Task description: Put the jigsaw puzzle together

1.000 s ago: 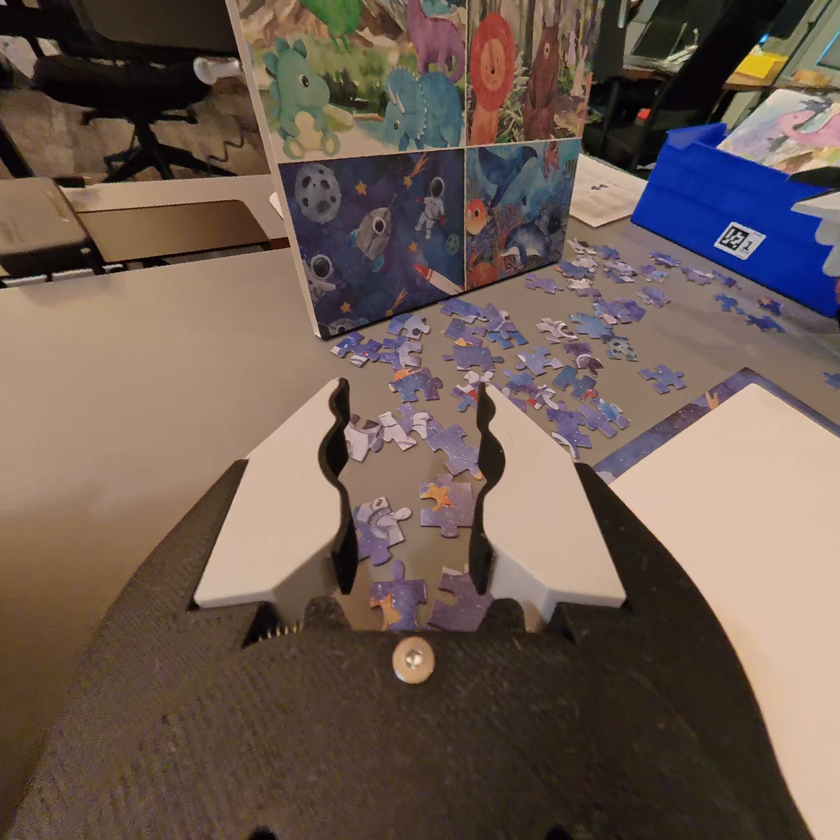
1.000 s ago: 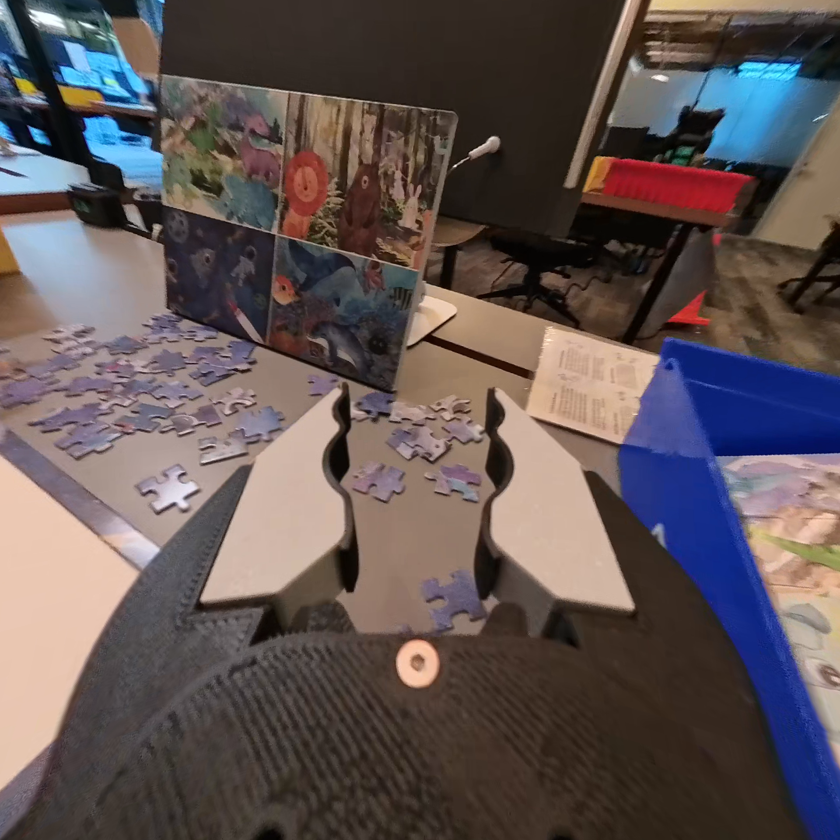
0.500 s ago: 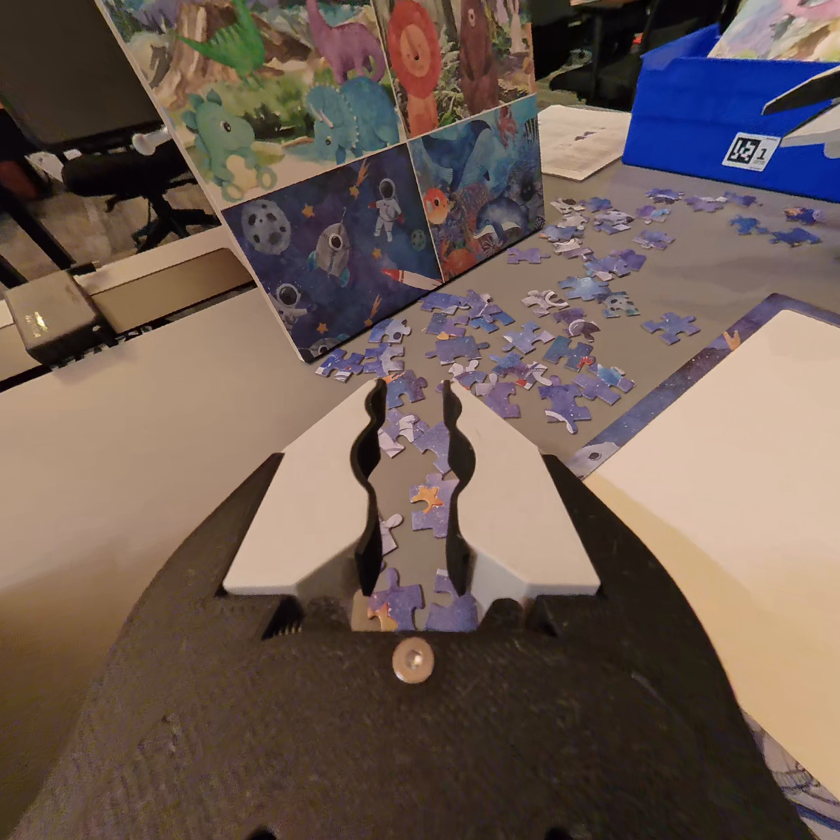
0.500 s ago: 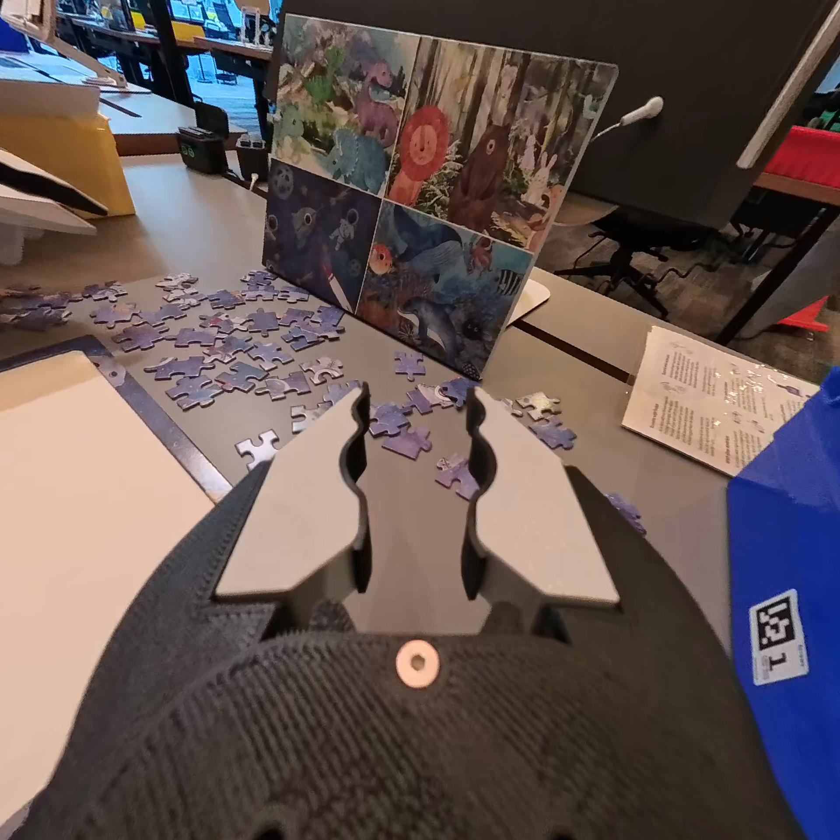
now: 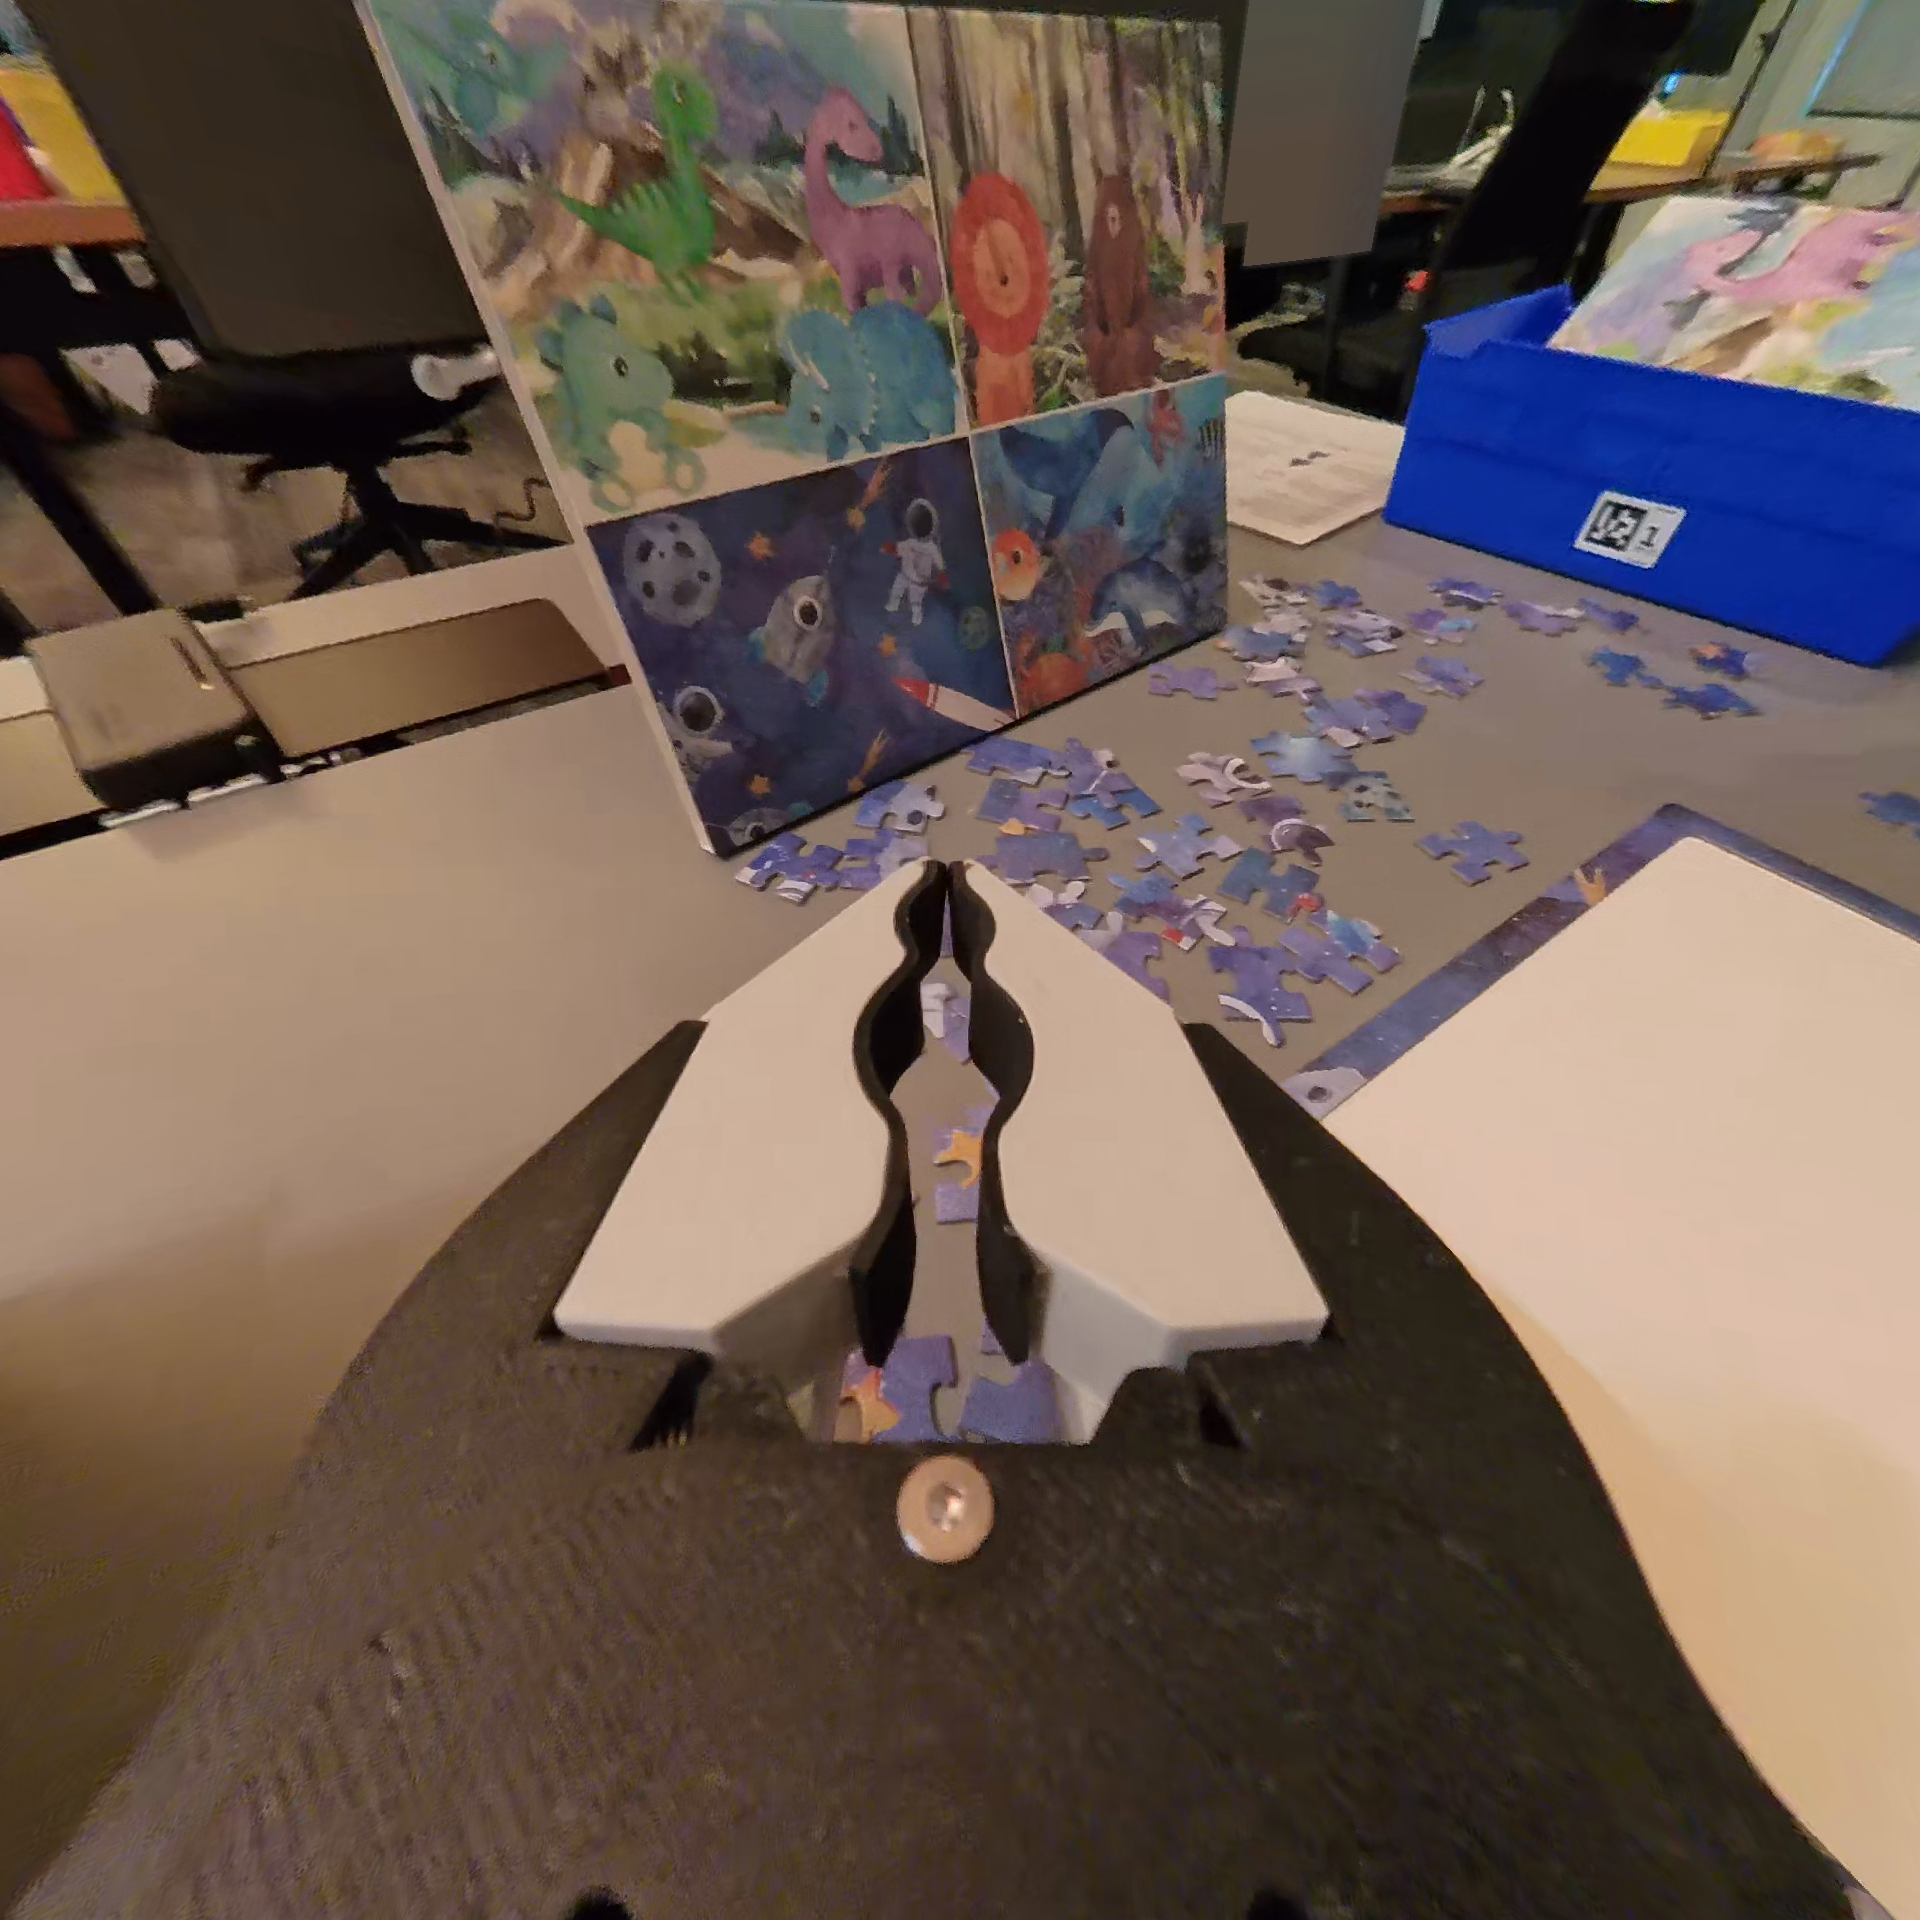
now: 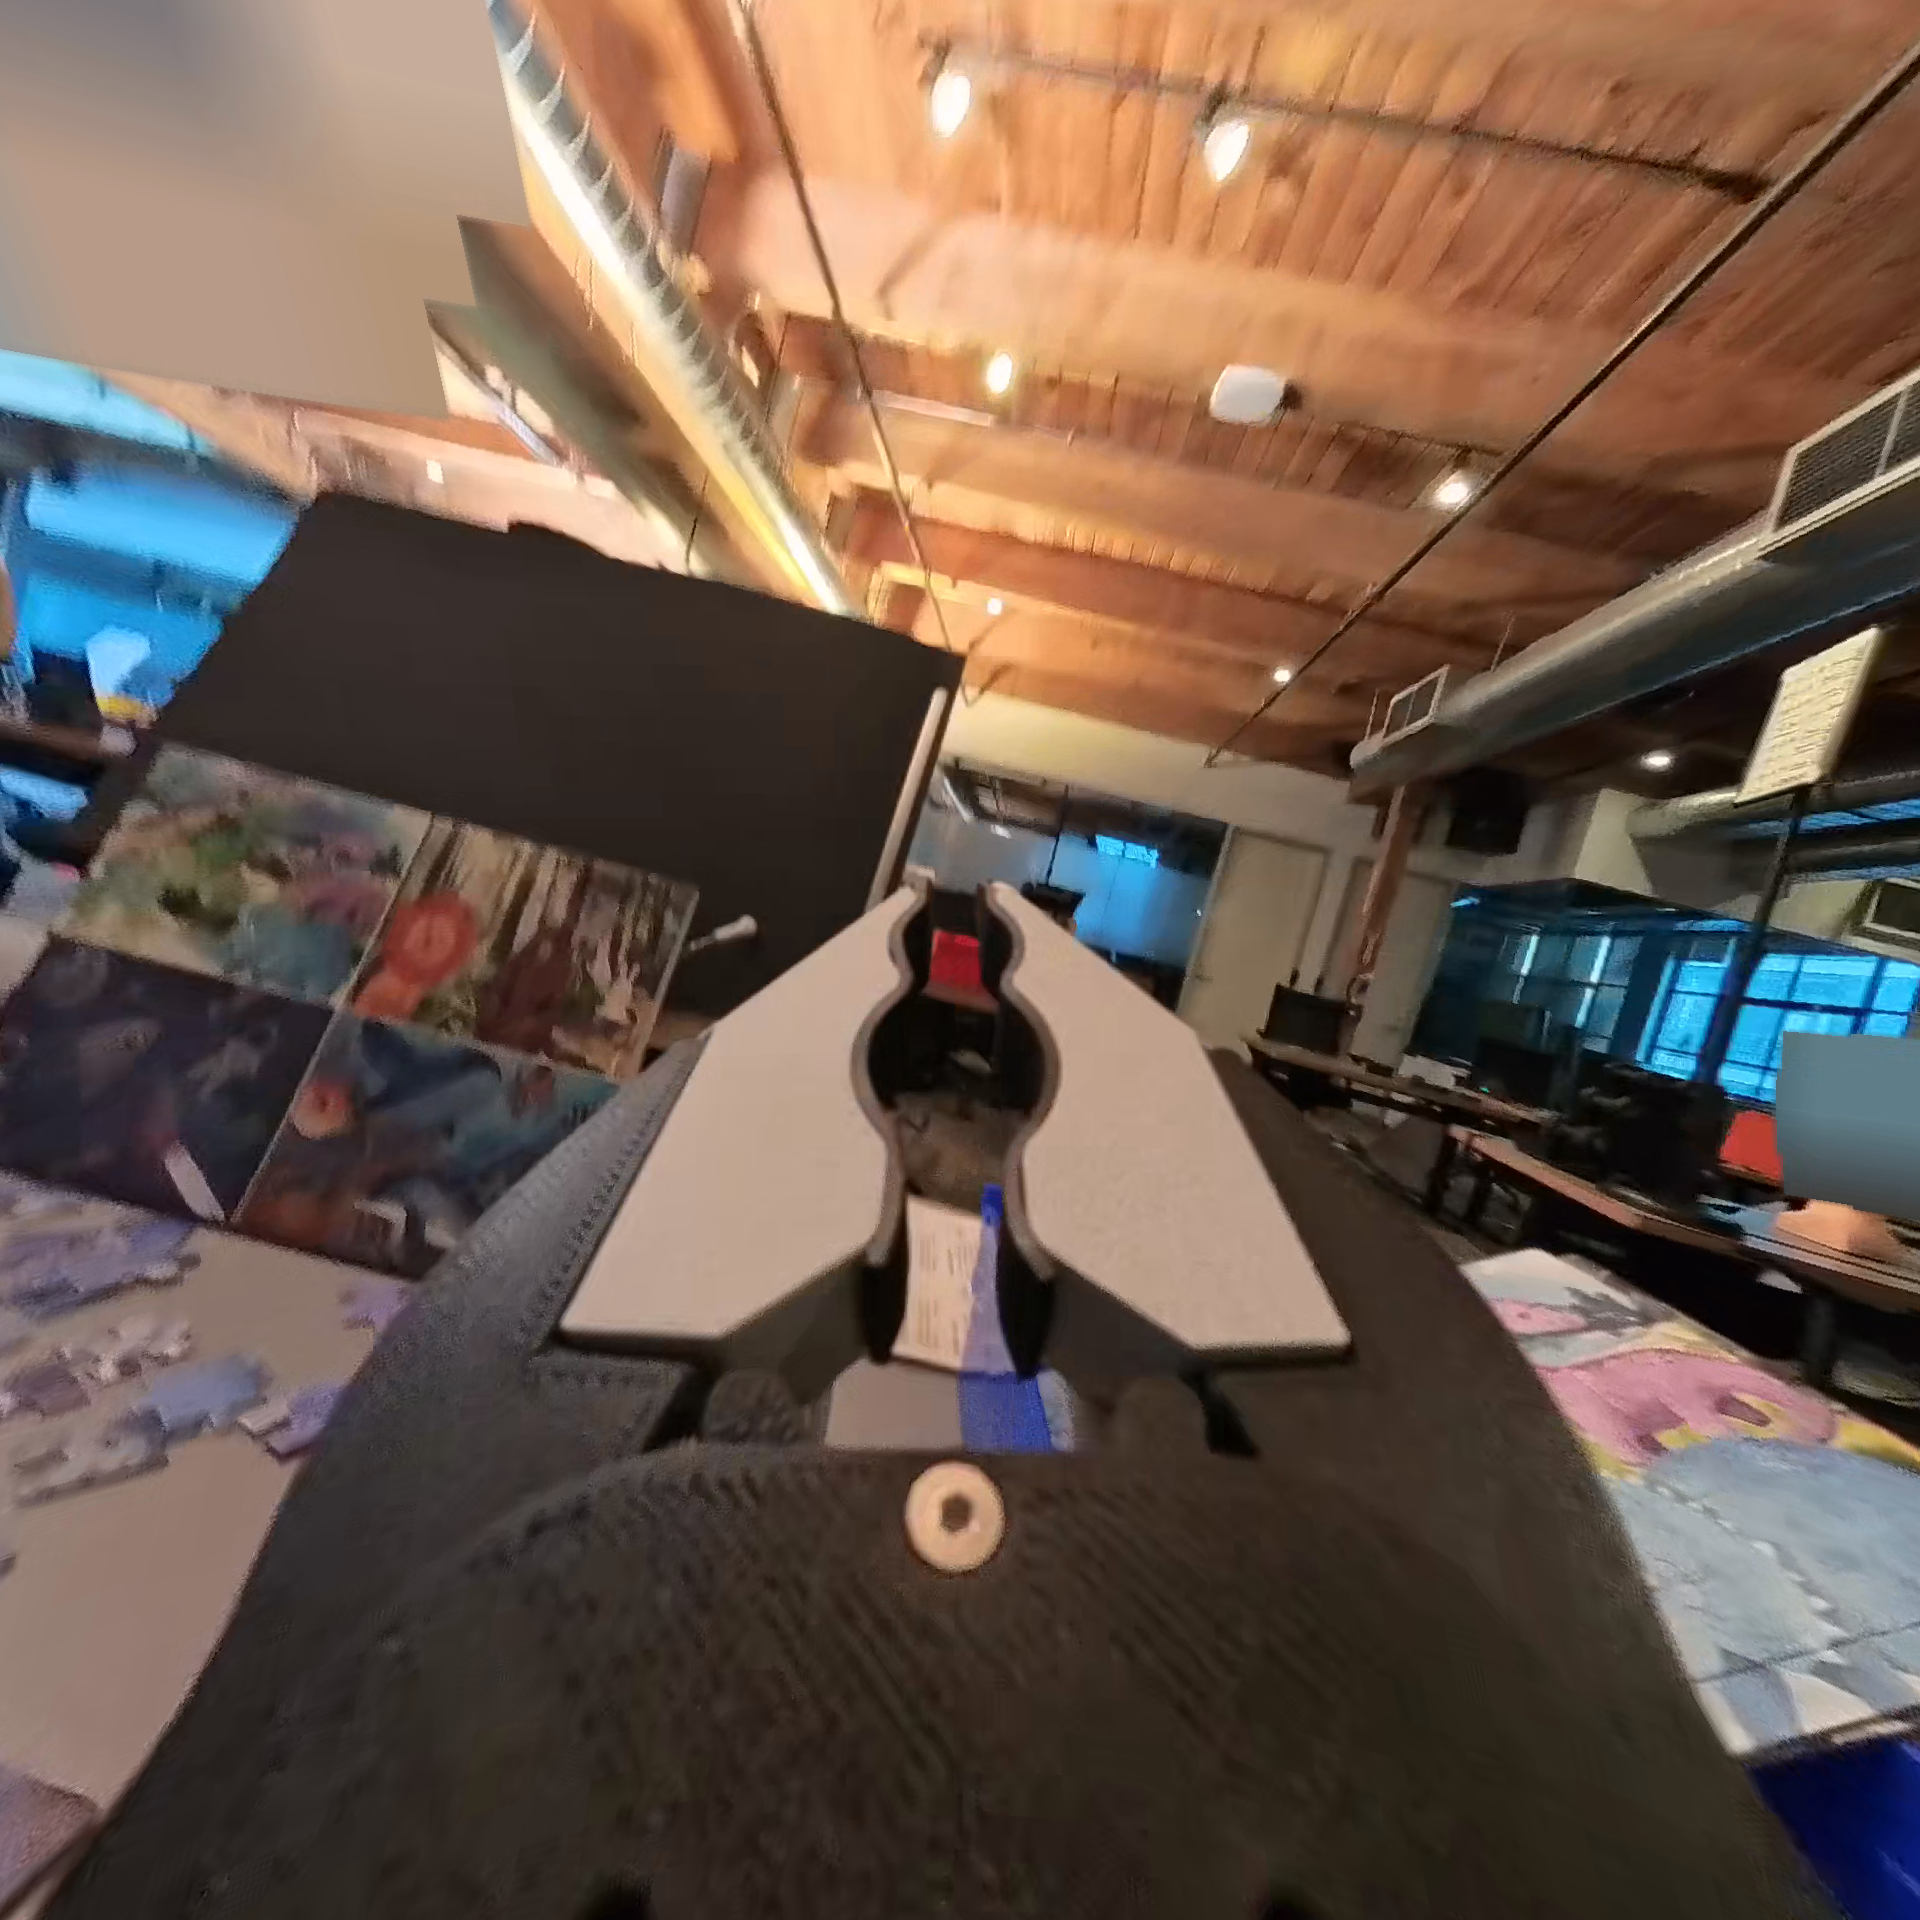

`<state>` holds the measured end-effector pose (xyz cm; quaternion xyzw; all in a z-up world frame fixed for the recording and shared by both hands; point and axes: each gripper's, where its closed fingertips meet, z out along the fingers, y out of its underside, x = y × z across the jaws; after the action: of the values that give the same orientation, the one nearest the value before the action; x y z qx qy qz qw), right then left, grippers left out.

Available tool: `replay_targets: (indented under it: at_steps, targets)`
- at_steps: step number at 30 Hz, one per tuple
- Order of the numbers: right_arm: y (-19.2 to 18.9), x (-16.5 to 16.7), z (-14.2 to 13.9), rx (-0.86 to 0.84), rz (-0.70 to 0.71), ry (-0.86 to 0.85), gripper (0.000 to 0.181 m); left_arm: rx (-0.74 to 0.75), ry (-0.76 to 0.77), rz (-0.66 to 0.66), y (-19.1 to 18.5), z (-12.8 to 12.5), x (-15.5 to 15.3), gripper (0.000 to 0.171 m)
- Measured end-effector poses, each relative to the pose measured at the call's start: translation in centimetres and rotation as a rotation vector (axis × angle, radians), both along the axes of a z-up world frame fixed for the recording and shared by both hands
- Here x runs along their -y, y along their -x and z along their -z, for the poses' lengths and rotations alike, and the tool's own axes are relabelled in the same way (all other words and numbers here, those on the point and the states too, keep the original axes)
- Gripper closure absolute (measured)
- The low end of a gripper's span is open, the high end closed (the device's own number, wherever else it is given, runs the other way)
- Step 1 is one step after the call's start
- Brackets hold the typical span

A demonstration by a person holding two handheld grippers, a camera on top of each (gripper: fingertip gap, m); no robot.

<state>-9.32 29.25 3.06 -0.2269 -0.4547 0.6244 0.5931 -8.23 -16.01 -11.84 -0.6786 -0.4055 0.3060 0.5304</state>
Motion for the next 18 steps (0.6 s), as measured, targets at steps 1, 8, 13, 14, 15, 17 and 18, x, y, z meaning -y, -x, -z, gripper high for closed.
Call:
replay_targets:
  at_steps: [1, 8, 13, 14, 15, 17, 18]
  targets:
    - [-0.3, -0.3, -0.2, -0.011, -0.021, 0.030, 0.175, -0.010, 0.008, -0.018, 0.1, -0.1, 0.3, 0.171]
    - [2.1, 1.8, 2.5, 0.149, -0.106, 0.031, 0.169, 0.074, 0.100, -0.099, 0.5, 2.2, 1.3, 0.171]
    - [2.4, 4.2, 3.8, 0.192, -0.186, 0.032, 0.169, 0.070, 0.152, -0.113, 0.4, 2.7, 1.3, 0.171]
    - [2.6, 4.5, 4.2, 0.209, -0.197, 0.028, 0.169, 0.072, 0.150, -0.113, 0.3, 2.7, 1.3, 0.170]
    - [2.8, 4.9, 4.5, 0.225, -0.209, 0.027, 0.169, 0.070, 0.147, -0.114, 0.3, 2.7, 1.3, 0.169]
    - [3.0, 5.5, 5.1, 0.249, -0.239, 0.037, 0.169, 0.064, 0.141, -0.127, 0.2, 2.6, 1.6, 0.162]
    - [3.1, 5.7, 5.3, 0.260, -0.255, 0.048, 0.171, 0.061, 0.138, -0.131, 0.2, 2.6, 1.7, 0.159]
